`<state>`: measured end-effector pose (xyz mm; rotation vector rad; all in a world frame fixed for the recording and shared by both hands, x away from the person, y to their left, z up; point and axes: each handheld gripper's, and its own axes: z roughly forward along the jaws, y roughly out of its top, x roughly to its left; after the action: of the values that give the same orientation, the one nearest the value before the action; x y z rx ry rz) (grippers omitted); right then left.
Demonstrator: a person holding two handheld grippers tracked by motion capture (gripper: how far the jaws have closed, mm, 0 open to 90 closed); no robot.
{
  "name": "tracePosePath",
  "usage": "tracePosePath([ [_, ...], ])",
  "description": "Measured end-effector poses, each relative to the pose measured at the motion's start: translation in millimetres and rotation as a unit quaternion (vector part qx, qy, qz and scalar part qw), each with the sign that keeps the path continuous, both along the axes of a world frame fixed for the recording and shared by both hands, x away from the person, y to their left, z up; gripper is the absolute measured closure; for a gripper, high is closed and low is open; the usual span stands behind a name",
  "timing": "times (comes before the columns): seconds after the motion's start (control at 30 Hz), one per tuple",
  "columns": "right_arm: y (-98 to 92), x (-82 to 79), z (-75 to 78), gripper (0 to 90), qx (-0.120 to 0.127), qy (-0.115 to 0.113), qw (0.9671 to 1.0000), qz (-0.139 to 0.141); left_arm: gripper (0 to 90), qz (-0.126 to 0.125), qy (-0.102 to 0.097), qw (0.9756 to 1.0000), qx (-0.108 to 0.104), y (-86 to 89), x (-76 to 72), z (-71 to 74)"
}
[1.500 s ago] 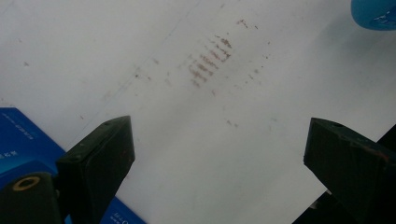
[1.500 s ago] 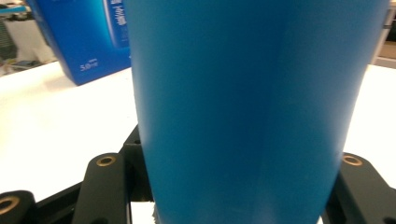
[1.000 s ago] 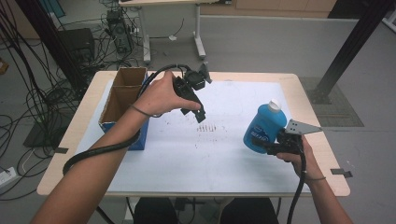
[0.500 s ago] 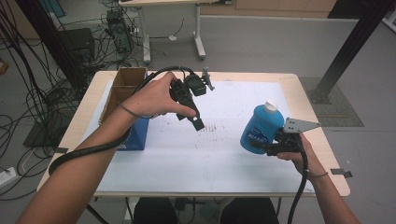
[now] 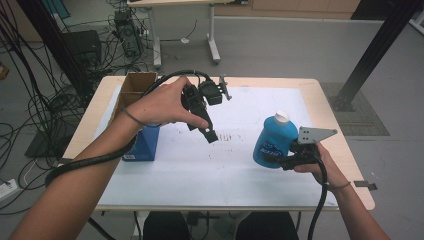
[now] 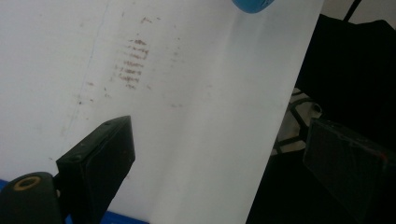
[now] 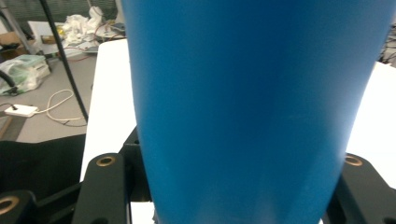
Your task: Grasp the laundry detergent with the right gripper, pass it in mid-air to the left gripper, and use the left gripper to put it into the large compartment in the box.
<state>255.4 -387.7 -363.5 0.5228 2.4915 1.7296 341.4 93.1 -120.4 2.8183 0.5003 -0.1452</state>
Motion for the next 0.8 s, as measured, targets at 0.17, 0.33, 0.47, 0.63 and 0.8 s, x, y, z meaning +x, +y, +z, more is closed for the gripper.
tracePosePath([
  [0.17,8.8,4.2,1.4,40.6,-0.006,0.001,0.9998,0.018,9.2,-0.007,-0.004,0.9999,0.009,-4.2,-4.5,4.7],
  [0.33,15.8,6.7,2.3,40.6,-0.009,0.002,0.9996,0.028,9.2,-0.009,-0.008,0.9999,0.012,-5.1,-6.9,9.3],
  [0.47,22.4,8.7,3.9,40.6,-0.013,0.003,0.9992,0.037,9.0,-0.011,-0.008,0.9998,0.015,-6.3,-7.9,12.5],
  [0.63,29.5,11.9,4.3,40.6,-0.016,0.006,0.9989,0.045,9.1,-0.017,-0.01,0.9997,0.016,-8.3,-10.6,15.5],
  [0.8,34.1,14.9,2.9,40.7,-0.013,0.009,0.9985,0.052,9.1,-0.026,-0.009,0.9994,0.02,-12.5,-13.0,17.6],
])
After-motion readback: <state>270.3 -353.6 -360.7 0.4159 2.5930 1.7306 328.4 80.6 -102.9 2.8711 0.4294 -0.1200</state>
